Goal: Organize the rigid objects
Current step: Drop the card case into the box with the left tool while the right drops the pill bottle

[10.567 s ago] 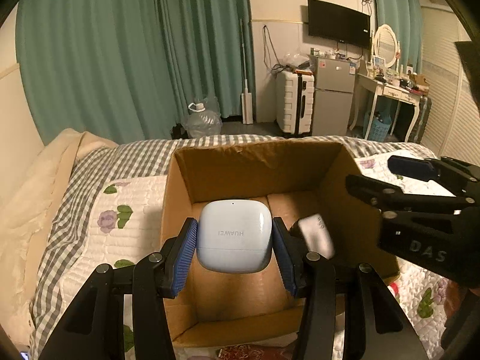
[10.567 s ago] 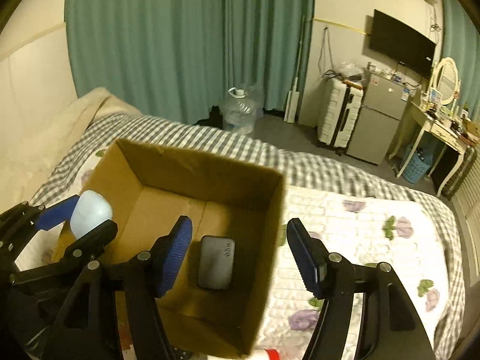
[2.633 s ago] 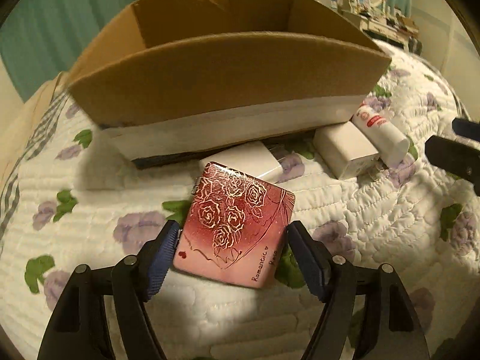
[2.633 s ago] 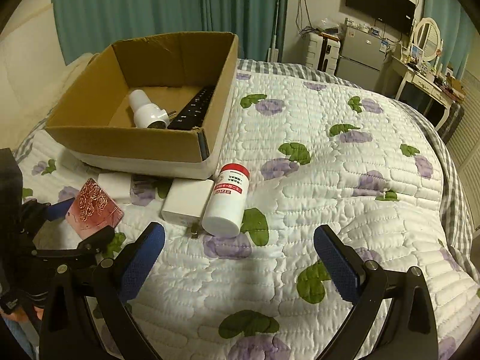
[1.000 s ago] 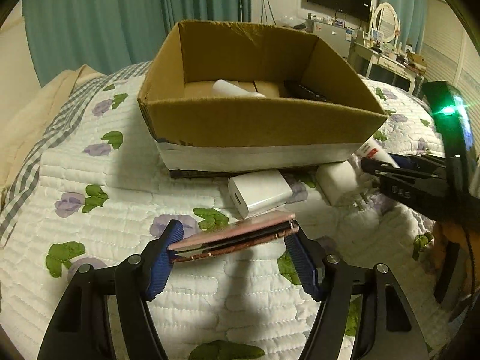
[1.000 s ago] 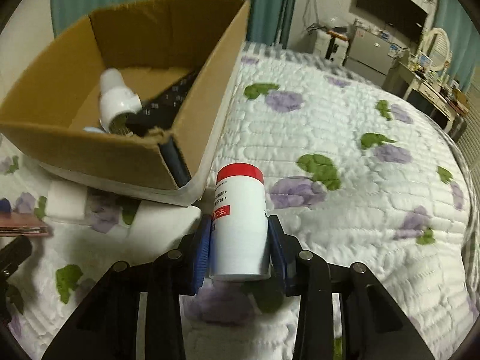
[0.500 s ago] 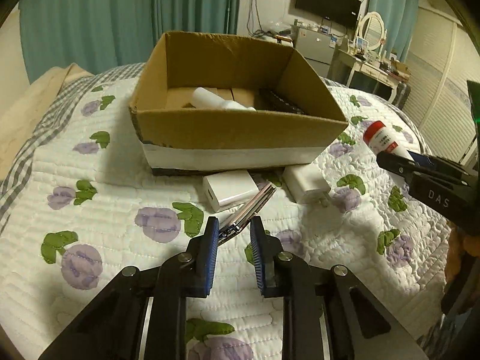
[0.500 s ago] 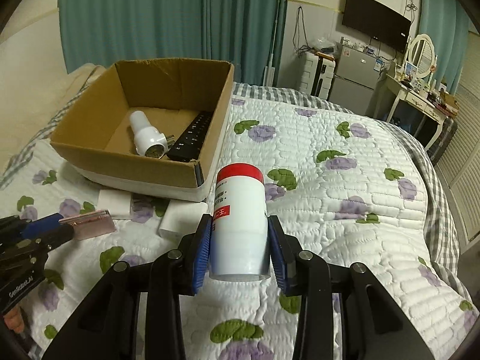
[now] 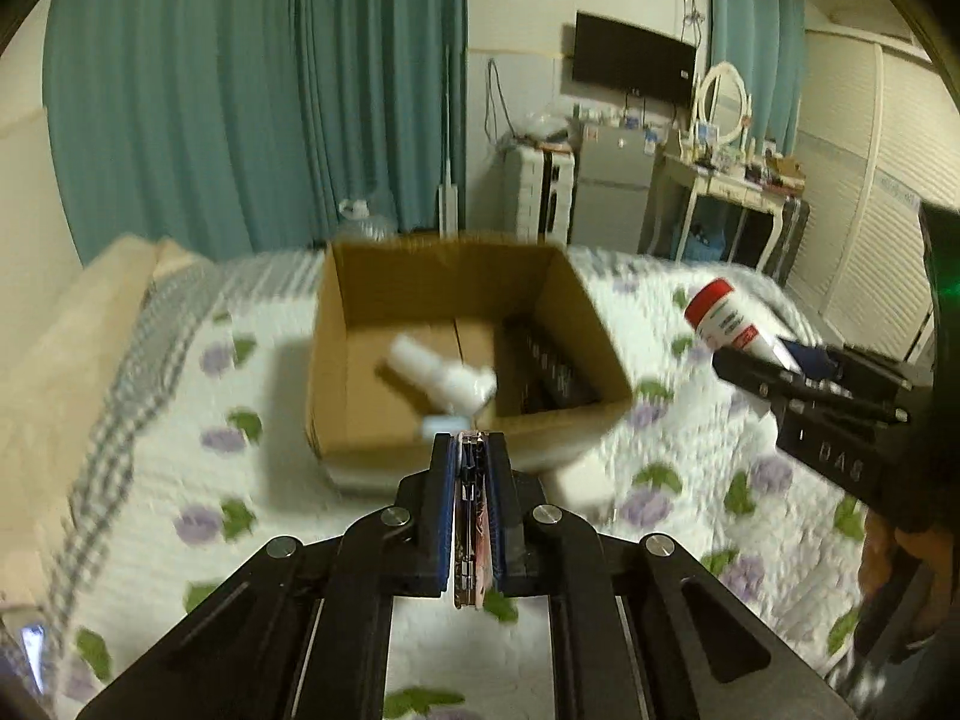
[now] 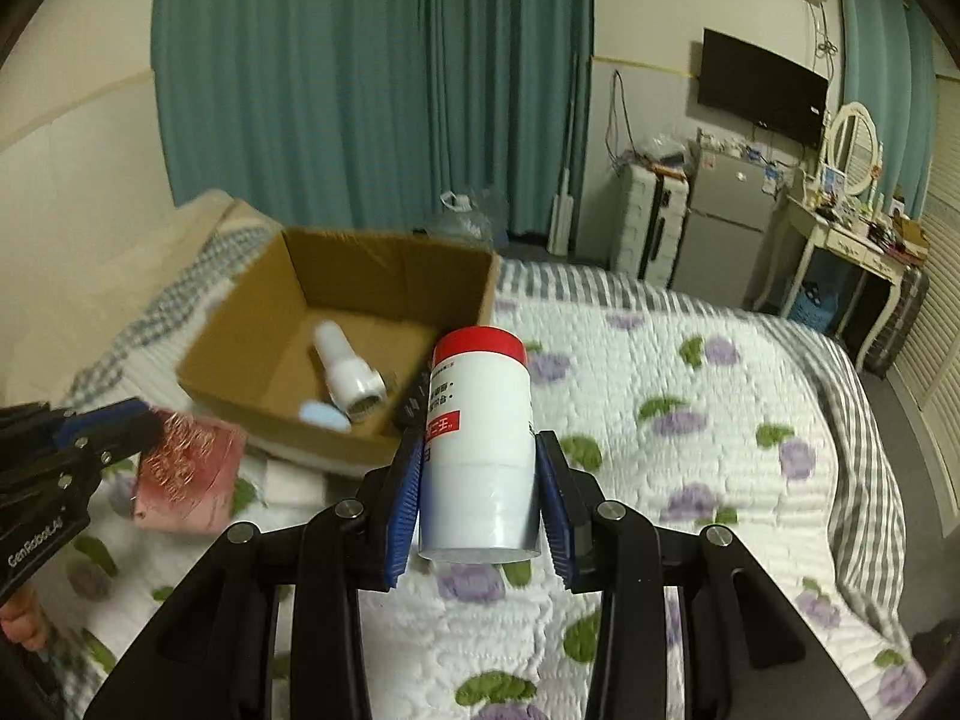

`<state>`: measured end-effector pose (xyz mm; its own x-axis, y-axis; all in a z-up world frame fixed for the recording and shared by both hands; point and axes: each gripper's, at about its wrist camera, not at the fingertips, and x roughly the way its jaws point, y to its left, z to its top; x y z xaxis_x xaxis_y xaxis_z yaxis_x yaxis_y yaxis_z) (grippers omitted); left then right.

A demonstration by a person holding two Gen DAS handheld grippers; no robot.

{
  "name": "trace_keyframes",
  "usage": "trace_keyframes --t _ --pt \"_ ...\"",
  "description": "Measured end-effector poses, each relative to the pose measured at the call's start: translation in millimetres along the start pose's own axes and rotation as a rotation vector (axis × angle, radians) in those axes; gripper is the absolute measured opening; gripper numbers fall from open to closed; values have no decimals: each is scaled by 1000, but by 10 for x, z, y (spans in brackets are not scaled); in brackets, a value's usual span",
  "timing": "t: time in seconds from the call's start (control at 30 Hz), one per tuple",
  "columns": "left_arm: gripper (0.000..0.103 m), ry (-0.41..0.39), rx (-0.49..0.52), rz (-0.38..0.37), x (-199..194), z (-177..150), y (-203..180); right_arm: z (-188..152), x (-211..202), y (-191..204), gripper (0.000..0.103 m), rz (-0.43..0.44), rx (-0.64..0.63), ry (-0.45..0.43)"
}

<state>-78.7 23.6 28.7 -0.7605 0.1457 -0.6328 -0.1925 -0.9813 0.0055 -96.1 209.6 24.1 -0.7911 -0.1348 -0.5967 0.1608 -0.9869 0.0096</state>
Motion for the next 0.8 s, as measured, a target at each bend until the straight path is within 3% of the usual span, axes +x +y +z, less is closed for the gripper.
trace_keyframes --t 0.2,0.33,0.63,0.8 --pt "10 -71 18 24 68 539 15 368 23 47 36 31 -18 -60" --pt "10 -40 23 56 424 729 67 468 227 67 36 52 -20 -64" --pt "10 80 29 126 1152 567 195 309 804 81 36 75 -9 8" --pt "14 64 41 129 1167 541 242 303 878 149 36 80 -16 13"
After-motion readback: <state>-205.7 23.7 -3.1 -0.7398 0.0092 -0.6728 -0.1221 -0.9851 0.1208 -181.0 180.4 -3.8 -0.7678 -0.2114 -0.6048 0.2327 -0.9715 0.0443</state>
